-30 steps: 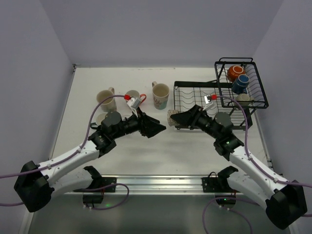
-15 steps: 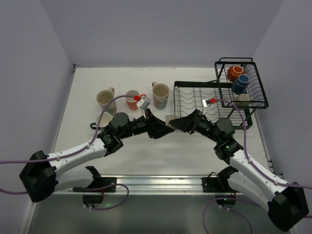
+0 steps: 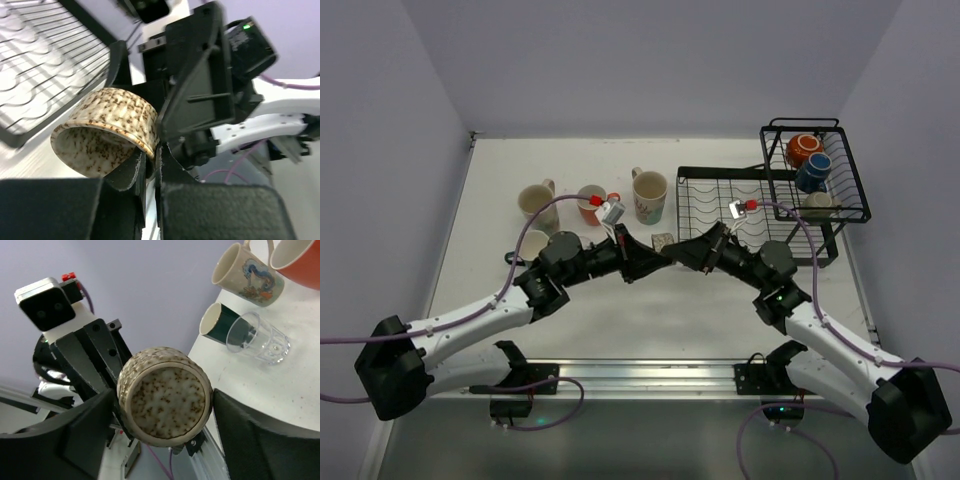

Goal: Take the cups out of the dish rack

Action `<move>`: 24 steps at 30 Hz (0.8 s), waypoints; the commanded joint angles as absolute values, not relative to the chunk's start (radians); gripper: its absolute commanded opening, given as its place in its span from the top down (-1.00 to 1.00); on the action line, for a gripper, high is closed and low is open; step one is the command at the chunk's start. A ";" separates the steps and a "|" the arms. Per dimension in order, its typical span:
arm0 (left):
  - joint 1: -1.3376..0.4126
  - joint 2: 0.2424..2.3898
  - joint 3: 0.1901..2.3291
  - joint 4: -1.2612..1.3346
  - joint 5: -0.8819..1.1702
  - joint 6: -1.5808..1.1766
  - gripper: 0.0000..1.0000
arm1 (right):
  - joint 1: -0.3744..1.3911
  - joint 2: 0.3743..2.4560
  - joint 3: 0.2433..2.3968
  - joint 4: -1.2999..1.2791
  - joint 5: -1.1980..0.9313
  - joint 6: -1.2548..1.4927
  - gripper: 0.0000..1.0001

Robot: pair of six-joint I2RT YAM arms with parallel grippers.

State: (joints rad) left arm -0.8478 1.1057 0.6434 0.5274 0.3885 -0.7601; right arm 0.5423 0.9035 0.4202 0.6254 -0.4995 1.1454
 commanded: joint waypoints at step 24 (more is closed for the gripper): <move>-0.850 1.703 1.246 -0.546 -0.259 -0.275 1.00 | 0.555 0.647 0.531 -0.067 -0.003 0.784 -0.98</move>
